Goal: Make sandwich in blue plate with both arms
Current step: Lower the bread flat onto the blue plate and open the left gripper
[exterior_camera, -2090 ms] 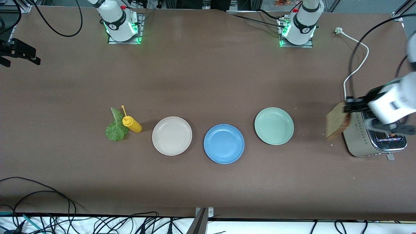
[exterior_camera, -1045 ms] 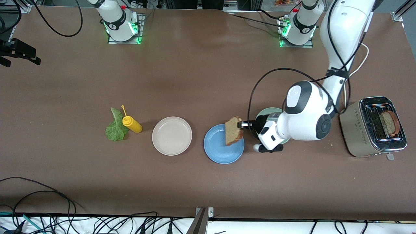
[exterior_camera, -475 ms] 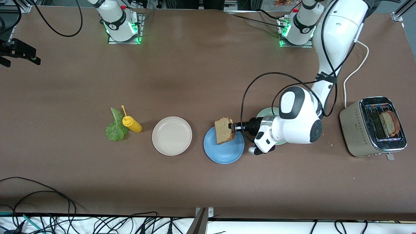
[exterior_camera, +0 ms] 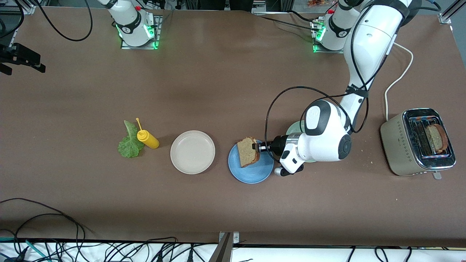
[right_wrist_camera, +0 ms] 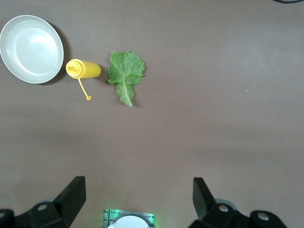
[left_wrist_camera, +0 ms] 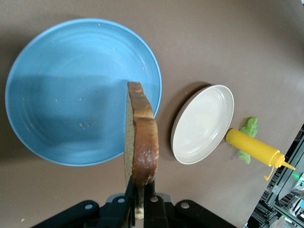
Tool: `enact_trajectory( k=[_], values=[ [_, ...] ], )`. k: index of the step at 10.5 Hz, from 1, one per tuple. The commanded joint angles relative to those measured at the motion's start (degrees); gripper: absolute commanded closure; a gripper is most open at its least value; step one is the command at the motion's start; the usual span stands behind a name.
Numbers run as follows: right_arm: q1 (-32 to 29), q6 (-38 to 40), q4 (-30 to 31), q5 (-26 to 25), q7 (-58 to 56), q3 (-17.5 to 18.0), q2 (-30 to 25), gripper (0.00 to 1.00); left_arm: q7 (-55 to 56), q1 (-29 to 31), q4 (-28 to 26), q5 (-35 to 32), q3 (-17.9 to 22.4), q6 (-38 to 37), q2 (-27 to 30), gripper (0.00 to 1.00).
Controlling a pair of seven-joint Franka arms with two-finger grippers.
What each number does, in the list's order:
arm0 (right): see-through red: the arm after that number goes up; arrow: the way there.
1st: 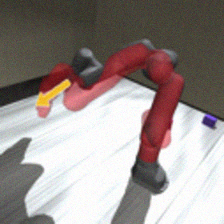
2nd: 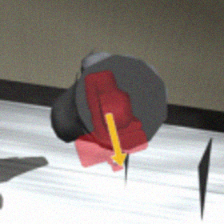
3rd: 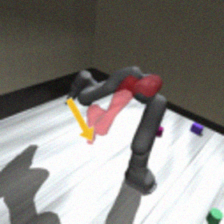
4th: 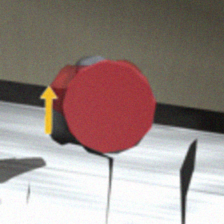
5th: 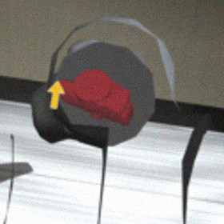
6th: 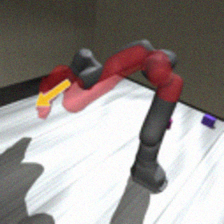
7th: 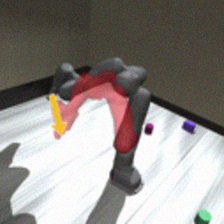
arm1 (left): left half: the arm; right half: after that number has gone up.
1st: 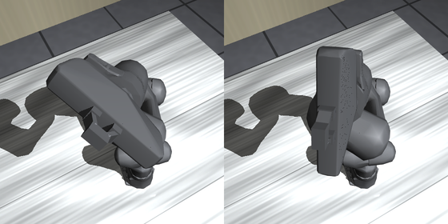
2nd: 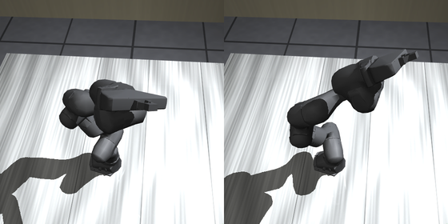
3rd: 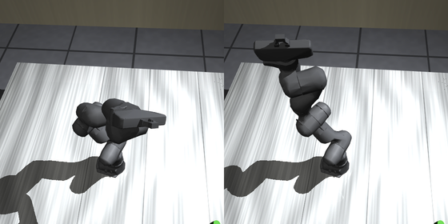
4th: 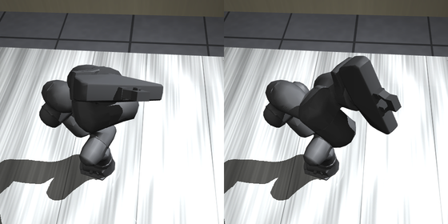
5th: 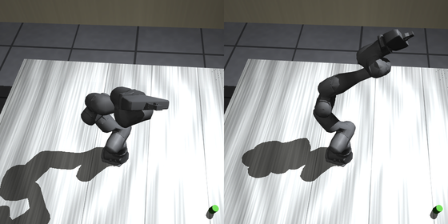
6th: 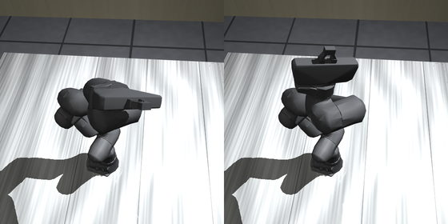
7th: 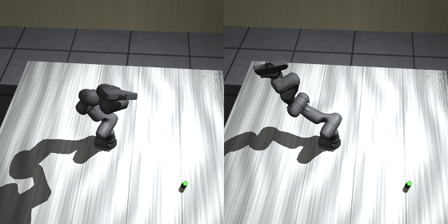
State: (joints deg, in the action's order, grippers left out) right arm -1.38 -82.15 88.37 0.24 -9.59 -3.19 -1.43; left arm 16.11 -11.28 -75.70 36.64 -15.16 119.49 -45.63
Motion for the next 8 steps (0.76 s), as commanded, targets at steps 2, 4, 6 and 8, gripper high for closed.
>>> enact_trajectory(
  k=[2, 4, 6, 8],
  values=[
    [-0.2, 0.8, -0.5, 1.0, -0.5, -0.1, -0.1, 0.0, -2.2, -1.7, 1.4, 2.0, 1.1, 3.5, -1.8, 1.0],
    [-0.2, 0.8, -0.5, 1.0, -0.5, -0.1, -0.1, 0.0, -2.3, -2.3, 1.6, 2.0, 1.1, 3.7, -2.4, 1.0],
    [-0.2, 0.7, -0.5, 1.0, -0.5, -0.1, -0.1, 0.0, -2.5, -2.3, 1.4, 1.9, 1.7, 3.7, -2.5, 1.0],
    [-0.2, 0.7, -0.5, 1.0, -0.5, -0.1, -0.1, 0.0, -4.4, -2.3, 1.1, 1.9, 3.9, 3.7, -2.5, 0.73]
  ],
)
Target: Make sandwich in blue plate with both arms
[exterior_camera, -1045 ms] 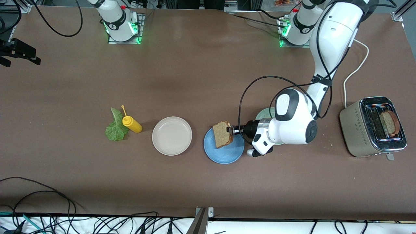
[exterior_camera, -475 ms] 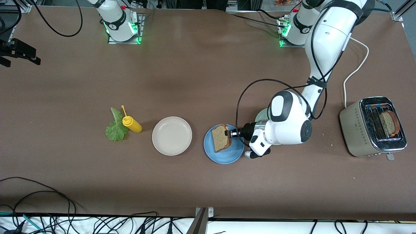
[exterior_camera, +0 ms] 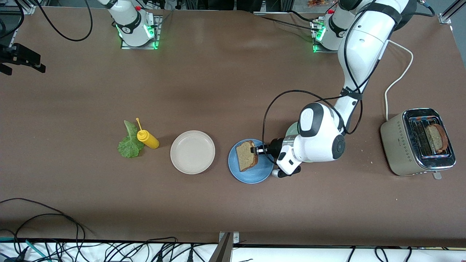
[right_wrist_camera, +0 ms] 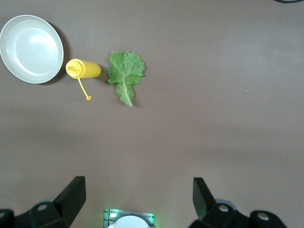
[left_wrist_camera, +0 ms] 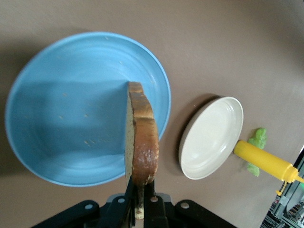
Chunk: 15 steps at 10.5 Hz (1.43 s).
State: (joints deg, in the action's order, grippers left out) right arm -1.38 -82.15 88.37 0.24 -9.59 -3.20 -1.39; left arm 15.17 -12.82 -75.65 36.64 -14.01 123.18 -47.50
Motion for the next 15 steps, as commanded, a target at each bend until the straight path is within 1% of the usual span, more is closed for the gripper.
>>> enact_trajectory(
  k=[1, 2, 3, 7, 10, 13, 15],
  values=[
    [-0.2, 0.8, -0.5, 1.0, -0.5, -0.1, -0.1, 0.0, -5.7, -0.6, 1.0, 2.0, 4.0, 0.0, -0.6, 0.31],
    [-0.2, 0.8, -0.5, 1.0, -0.5, -0.1, -0.1, 0.0, -8.3, -0.6, 0.9, 2.0, 4.2, 0.9, -0.6, 0.0],
    [-0.2, 0.8, -0.5, 1.0, -0.5, -0.1, -0.1, 0.0, -10.6, -0.4, 0.8, 2.2, 4.3, 2.5, -0.5, 0.0],
    [-0.2, 0.8, -0.5, 1.0, -0.5, -0.1, -0.1, 0.0, -11.0, -1.0, -0.1, 2.1, 4.3, 2.9, -0.6, 0.0],
    [-0.1, 0.8, -0.5, 1.0, -0.5, 0.0, -0.1, 0.0, -11.0, -2.5, -2.8, 1.9, 4.3, 8.1, -0.7, 0.0],
    [-0.2, 0.8, -0.5, 1.0, -0.5, 0.0, -0.2, 0.0, -10.8, -2.1, -2.8, 1.4, 4.7, 7.3, -0.1, 0.0],
    [-0.2, 0.8, -0.5, 1.0, -0.5, 0.0, -0.1, 0.0, -10.9, -1.2, -2.8, 1.2, 6.6, 4.5, 1.3, 0.0]
  ],
)
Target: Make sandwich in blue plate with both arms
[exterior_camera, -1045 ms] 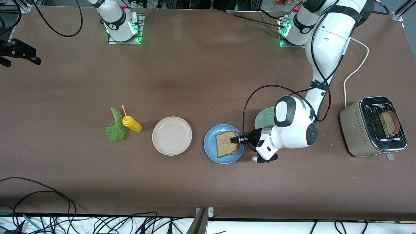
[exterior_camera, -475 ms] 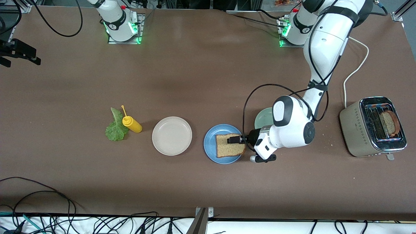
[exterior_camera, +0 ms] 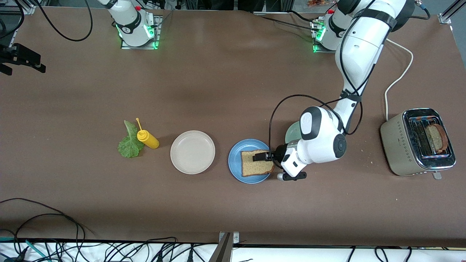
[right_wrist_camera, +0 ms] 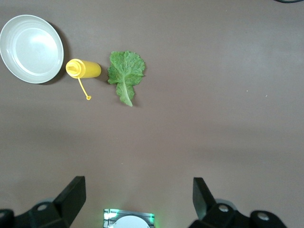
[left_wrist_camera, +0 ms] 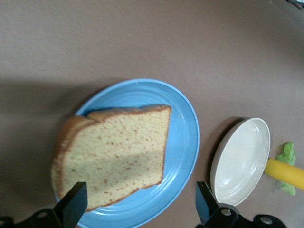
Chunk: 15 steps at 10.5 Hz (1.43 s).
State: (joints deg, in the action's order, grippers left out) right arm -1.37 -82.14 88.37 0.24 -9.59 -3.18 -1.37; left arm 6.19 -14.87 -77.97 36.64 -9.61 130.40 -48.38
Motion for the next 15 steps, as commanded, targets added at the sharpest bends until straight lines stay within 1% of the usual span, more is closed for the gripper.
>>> enact_trajectory(
  k=[1, 4, 5, 6, 8, 10, 12, 14, 15],
  values=[
    [-0.1, 0.8, -0.5, 1.0, -0.5, 0.0, -0.1, 0.0, -1.9, 1.6, -0.6, 1.2, 3.6, -5.8, 3.8, 0.0],
    [0.0, 0.8, -0.5, 1.0, -0.5, 0.2, -0.1, 0.0, -1.9, 2.6, -1.7, 0.9, 9.1, -18.5, 8.8, 0.0],
    [0.0, 0.8, -0.5, 1.0, -0.5, 0.2, -0.1, 0.0, -2.0, 3.0, -2.0, -1.6, 11.0, -23.2, 10.8, 0.0],
    [0.0, 0.8, -0.5, 1.0, -0.5, 0.1, -0.1, 0.0, -2.0, 3.8, -2.0, -7.1, 11.7, -27.2, 13.2, 0.0],
    [0.0, 0.8, -0.5, 1.0, -0.5, 0.1, -0.1, 0.0, -2.1, 5.3, -2.0, -17.8, 11.8, -34.0, 18.5, 0.0],
    [0.0, 0.8, -0.5, 1.0, -0.5, 0.1, 0.0, 0.0, -2.1, 7.9, -2.0, -25.7, 11.8, -40.7, 23.7, 0.0],
    [0.0, 0.8, -0.5, 1.0, -0.5, 0.2, 0.0, 0.0, -2.1, 9.4, -2.1, -32.9, 11.7, -44.0, 29.3, 0.0],
    [0.0, 0.8, -0.4, 1.0, -0.5, 0.2, 0.0, 0.0, -2.0, 10.5, -2.3, -35.1, 11.7, -47.2, 34.0, 0.0],
    [0.0, 0.8, -0.4, 1.0, -0.5, 0.2, 0.0, 0.0, -2.1, 10.5, -3.6, -37.1, 11.5, -47.6, 37.2, 0.0]
  ],
)
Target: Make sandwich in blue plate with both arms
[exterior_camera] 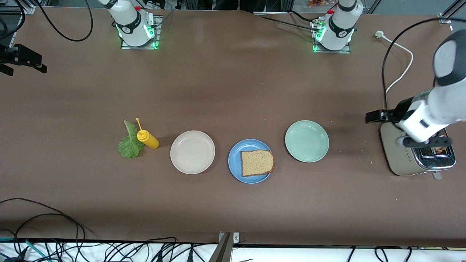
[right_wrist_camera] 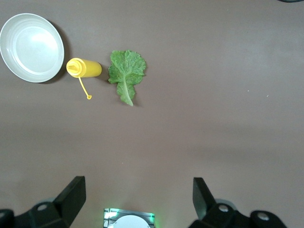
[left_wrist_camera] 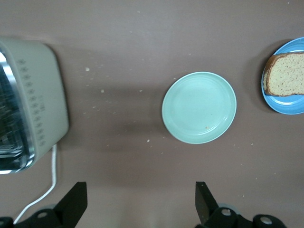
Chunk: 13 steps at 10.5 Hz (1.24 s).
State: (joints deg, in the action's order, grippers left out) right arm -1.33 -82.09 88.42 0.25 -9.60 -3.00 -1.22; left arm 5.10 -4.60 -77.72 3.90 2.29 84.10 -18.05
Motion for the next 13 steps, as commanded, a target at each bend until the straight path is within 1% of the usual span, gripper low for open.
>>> enact_trajectory(
  k=[1, 2, 3, 4, 5, 7, 9, 13],
  values=[
    [-0.1, 0.8, -0.4, 1.0, -0.5, -0.1, -0.2, 0.0, -1.0, 0.2, -6.4, -4.4, -0.4, -1.3, 11.2, 0.0],
    [-0.1, 0.8, -0.4, 1.0, -0.5, -0.1, -0.2, 0.0, -0.9, 0.2, -9.6, -4.5, -0.8, -1.3, 15.7, 0.0],
    [-0.1, 0.8, -0.4, 1.0, -0.5, -0.1, -0.2, 0.0, -0.9, 0.2, -11.9, -4.5, -0.9, -1.3, 18.8, 0.0],
    [-0.1, 0.8, -0.4, 1.0, -0.5, -0.1, -0.2, 0.0, -0.9, 0.2, -13.5, -4.6, -0.9, -1.3, 20.8, 0.0],
    [-0.1, 0.8, -0.4, 1.0, -0.5, -0.1, -0.2, 0.0, -1.0, 0.3, -13.8, -5.2, -1.0, -1.1, 21.6, 0.0],
    [-0.1, 0.8, -0.4, 1.0, -0.5, -0.1, -0.2, 0.0, -1.1, 0.4, -15.3, -9.4, -3.2, -0.4, 23.9, 0.0],
    [-0.1, 0.7, -0.5, 0.8, -0.5, -0.2, -0.2, 0.0, -1.1, 1.0, -15.7, -9.6, -3.9, -0.4, 24.5, 0.0],
    [-0.3, -0.3, -0.6, 0.5, 0.2, -0.4, 0.5, 0.0, -0.9, 0.7, -13.7, -9.4, -3.7, -0.9, 22.6, 0.0]
  ],
)
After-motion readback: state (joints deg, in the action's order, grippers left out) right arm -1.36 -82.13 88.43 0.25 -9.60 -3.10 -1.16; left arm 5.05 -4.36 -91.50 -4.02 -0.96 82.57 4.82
